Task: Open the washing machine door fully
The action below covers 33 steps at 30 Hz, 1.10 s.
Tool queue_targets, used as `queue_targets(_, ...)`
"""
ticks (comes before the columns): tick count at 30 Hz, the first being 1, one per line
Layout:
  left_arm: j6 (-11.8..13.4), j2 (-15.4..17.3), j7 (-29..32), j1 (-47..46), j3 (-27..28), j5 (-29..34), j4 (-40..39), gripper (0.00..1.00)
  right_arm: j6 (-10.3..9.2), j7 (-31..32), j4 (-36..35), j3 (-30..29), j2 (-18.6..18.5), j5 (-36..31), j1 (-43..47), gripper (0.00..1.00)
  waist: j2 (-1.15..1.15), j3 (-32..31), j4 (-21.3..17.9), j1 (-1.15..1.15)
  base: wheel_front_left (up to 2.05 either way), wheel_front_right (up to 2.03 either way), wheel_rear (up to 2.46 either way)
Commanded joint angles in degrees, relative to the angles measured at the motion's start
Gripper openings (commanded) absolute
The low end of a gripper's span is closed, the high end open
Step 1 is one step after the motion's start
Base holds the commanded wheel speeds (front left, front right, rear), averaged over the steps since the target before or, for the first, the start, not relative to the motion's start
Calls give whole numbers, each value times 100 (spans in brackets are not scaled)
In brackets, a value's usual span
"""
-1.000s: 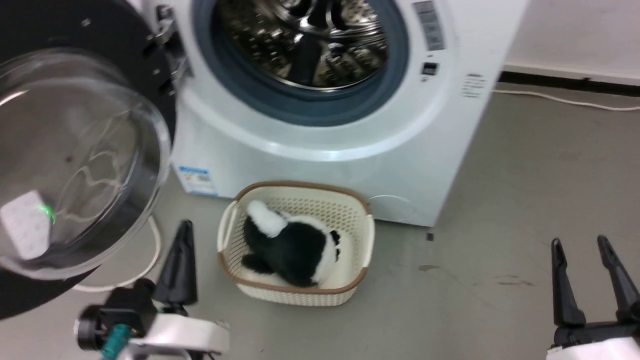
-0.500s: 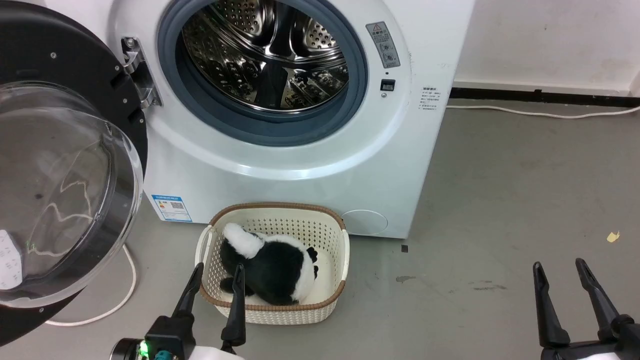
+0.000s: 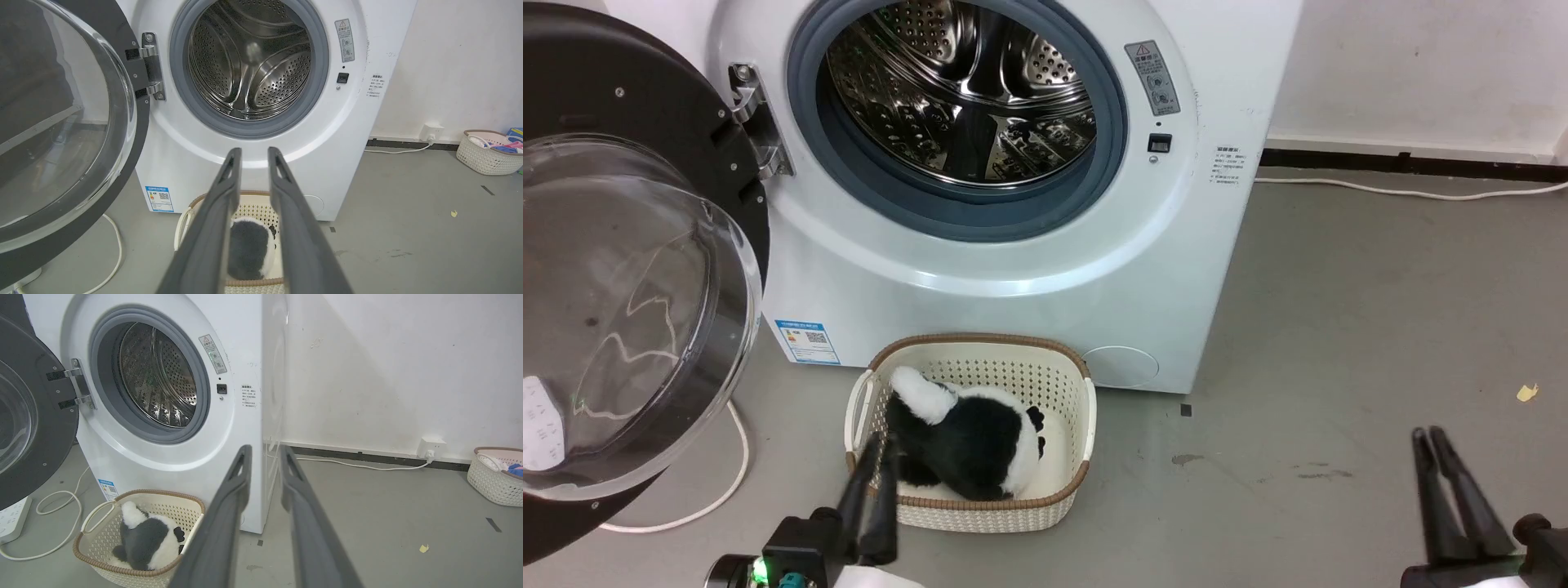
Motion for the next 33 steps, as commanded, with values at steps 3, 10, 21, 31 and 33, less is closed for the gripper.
queue_targets(3,-3,0,20,-4,11,9,-7,0,0,21,3,11,0,-5,-10,0,0,-1,-4,0,0,0,0)
queue_targets(10,-16,-1,126,-23,60,57,-40,0,0,127,16,70,1,-32,-59,0,0,-5,-28,0,0,0,0)
queue_targets(21,-35,-3,278,-51,131,126,-88,0,1,279,35,154,3,-70,-129,0,0,-10,-61,0,0,0,0)
queue_targets(31,-49,-4,395,-73,186,179,-126,0,1,397,50,219,4,-99,-184,0,0,-15,-87,0,0,0,0)
queue_targets(33,-52,-4,419,-77,197,190,-133,0,1,421,53,232,5,-105,-195,0,0,-16,-92,0,0,0,0)
